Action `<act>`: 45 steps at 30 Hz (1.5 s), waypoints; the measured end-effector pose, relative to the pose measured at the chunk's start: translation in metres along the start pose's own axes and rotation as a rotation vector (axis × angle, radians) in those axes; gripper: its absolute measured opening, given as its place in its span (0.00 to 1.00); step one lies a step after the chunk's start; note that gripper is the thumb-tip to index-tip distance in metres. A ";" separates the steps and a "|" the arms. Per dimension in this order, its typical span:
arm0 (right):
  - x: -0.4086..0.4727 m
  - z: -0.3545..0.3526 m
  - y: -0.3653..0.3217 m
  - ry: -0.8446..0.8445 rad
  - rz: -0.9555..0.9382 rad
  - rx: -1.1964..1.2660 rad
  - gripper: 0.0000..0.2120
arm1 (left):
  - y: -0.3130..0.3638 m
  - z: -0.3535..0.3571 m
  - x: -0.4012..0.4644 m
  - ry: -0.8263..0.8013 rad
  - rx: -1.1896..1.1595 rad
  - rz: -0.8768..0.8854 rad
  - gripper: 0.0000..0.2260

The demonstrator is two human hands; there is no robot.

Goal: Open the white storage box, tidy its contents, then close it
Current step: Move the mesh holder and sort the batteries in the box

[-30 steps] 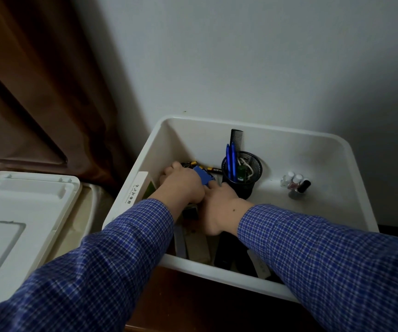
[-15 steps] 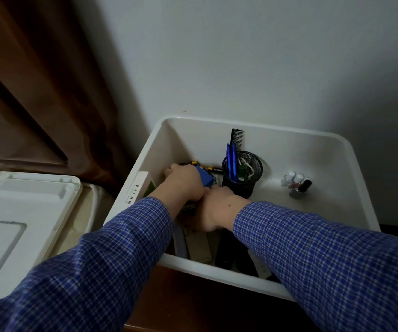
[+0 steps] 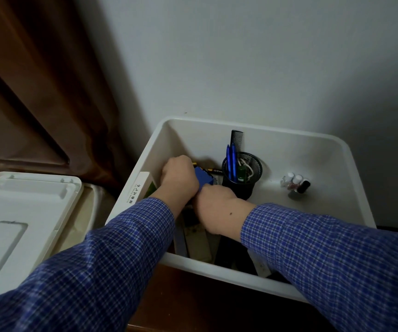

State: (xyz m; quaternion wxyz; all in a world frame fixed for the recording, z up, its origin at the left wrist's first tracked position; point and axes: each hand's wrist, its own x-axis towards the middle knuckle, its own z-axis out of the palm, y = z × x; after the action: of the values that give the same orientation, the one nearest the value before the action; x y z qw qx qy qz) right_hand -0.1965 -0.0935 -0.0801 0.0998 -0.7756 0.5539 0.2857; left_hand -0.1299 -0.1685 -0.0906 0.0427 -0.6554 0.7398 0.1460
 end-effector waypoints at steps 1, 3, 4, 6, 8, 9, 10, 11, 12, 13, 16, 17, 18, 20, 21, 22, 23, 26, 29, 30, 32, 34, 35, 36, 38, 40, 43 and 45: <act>-0.007 -0.002 0.003 0.054 0.013 0.086 0.08 | -0.001 0.000 0.001 0.015 -0.046 -0.017 0.03; -0.022 -0.001 0.014 0.194 0.028 0.259 0.09 | -0.004 0.001 0.005 0.042 -0.258 -0.031 0.04; -0.029 0.000 0.024 0.250 0.035 0.344 0.13 | -0.005 -0.001 0.007 0.051 -0.437 -0.025 0.06; -0.041 0.009 0.049 0.344 0.105 0.641 0.10 | -0.003 -0.009 0.006 -0.007 -0.895 0.021 0.11; -0.054 0.018 0.069 0.402 0.108 1.136 0.14 | -0.001 -0.018 0.000 -0.128 -1.254 0.175 0.14; -0.059 0.023 0.077 0.416 0.067 1.364 0.18 | 0.000 -0.021 -0.002 -0.181 -1.334 0.288 0.15; -0.064 0.028 0.083 0.453 0.026 1.502 0.21 | 0.001 -0.023 -0.005 -0.230 -1.381 0.396 0.14; -0.067 0.032 0.088 0.510 -0.011 1.566 0.21 | 0.001 -0.024 -0.007 -0.271 -1.415 0.477 0.14; -0.071 0.034 0.090 0.565 -0.035 1.600 0.20 | 0.002 -0.025 -0.009 -0.298 -1.438 0.527 0.13; -0.073 0.036 0.091 0.614 -0.056 1.616 0.18 | 0.002 -0.025 -0.010 -0.307 -1.446 0.558 0.13; -0.077 0.040 0.090 0.704 -0.077 1.671 0.16 | 0.004 -0.024 -0.013 -0.323 -1.441 0.612 0.12; -0.077 0.041 0.090 0.724 -0.082 1.676 0.15 | 0.004 -0.023 -0.013 -0.340 -1.443 0.629 0.12; -0.076 0.041 0.089 0.734 -0.082 1.672 0.14 | 0.004 -0.022 -0.013 -0.364 -1.445 0.645 0.12; -0.074 0.044 0.090 0.733 -0.089 1.692 0.12 | 0.003 -0.021 -0.013 -0.406 -1.434 0.669 0.11; -0.073 0.045 0.089 0.738 -0.090 1.706 0.12 | 0.003 -0.021 -0.014 -0.413 -1.420 0.678 0.11; -0.072 0.045 0.089 0.754 -0.085 1.707 0.13 | 0.003 -0.021 -0.014 -0.410 -1.407 0.679 0.11; -0.071 0.045 0.090 0.783 -0.079 1.690 0.15 | 0.004 -0.021 -0.015 -0.402 -1.401 0.675 0.11; -0.071 0.043 0.090 0.841 -0.086 1.601 0.21 | 0.006 -0.023 -0.016 -0.380 -1.394 0.675 0.12; -0.070 0.043 0.088 0.857 -0.093 1.578 0.19 | 0.007 -0.023 -0.017 -0.385 -1.356 0.693 0.11; -0.070 0.043 0.087 0.863 -0.089 1.574 0.17 | 0.008 -0.022 -0.017 -0.388 -1.345 0.696 0.11; -0.068 0.044 0.086 0.880 -0.075 1.566 0.16 | 0.009 -0.021 -0.018 -0.387 -1.337 0.691 0.12; -0.067 0.046 0.086 0.904 -0.038 1.562 0.16 | 0.010 -0.021 -0.019 -0.385 -1.359 0.672 0.14; -0.067 0.047 0.086 0.913 -0.002 1.559 0.16 | 0.011 -0.021 -0.019 -0.384 -1.367 0.665 0.15; -0.066 0.047 0.087 0.917 0.036 1.558 0.15 | 0.011 -0.020 -0.019 -0.382 -1.370 0.662 0.16; -0.064 0.048 0.087 0.912 0.085 1.570 0.13 | 0.012 -0.019 -0.019 -0.369 -1.373 0.660 0.17; -0.061 0.049 0.086 0.903 0.095 1.582 0.11 | 0.013 -0.018 -0.018 -0.345 -1.372 0.651 0.16; -0.061 0.046 0.083 0.879 0.049 1.624 0.11 | 0.012 -0.017 -0.017 -0.321 -1.375 0.644 0.15; -0.060 0.045 0.082 0.852 0.014 1.712 0.12 | 0.011 -0.016 -0.017 -0.317 -1.380 0.648 0.15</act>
State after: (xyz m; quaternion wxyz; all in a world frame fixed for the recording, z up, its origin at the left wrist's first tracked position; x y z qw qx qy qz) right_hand -0.2997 -0.0536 -0.0705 0.4214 -0.4748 0.5695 -0.5221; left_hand -0.1366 -0.1555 -0.0694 -0.3146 -0.2560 0.6212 0.6705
